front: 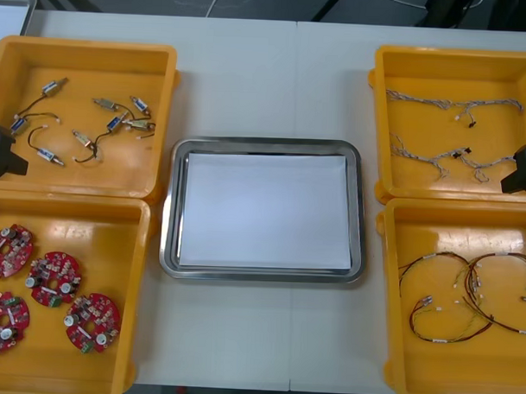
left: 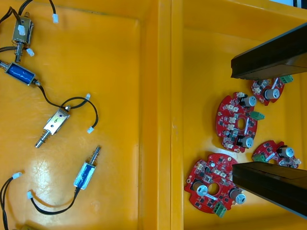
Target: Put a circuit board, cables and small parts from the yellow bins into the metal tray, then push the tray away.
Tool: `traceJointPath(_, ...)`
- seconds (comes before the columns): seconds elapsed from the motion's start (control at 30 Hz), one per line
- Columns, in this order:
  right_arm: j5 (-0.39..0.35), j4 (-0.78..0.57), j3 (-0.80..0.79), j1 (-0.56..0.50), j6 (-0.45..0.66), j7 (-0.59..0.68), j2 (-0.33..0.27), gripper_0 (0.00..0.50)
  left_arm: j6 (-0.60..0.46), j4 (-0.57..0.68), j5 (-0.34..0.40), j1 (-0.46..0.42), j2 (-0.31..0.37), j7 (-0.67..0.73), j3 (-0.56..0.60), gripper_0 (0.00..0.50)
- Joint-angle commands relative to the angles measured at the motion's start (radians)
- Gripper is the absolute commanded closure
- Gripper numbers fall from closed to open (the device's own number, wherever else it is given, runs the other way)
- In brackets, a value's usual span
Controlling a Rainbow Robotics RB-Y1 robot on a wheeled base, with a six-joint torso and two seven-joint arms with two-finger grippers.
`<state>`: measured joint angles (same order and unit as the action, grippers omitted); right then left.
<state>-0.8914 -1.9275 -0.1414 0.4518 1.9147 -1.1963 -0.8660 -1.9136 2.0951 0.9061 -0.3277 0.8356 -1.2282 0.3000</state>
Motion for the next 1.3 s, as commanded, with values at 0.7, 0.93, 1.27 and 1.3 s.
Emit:
traceJointPath(0.7,0.008,-0.019,0.01,-0.005,0.005,0.004,-0.011,0.0,-0.006,0.026,0.0,0.018,0.045,0.036,0.03,0.0)
traceJointPath(0.93,0.008,-0.019,0.01,-0.005,0.005,0.004,-0.011,0.0,-0.006,0.026,0.0,0.018,0.045,0.036,0.03,0.0)
traceJointPath(1.27,0.008,-0.019,0.01,-0.005,0.005,0.004,-0.011,0.0,-0.006,0.026,0.0,0.018,0.045,0.036,0.03,0.0)
traceJointPath(1.3,0.008,-0.019,0.01,-0.005,0.005,0.004,-0.011,0.0,-0.006,0.026,0.0,0.018,0.045,0.036,0.03,0.0)
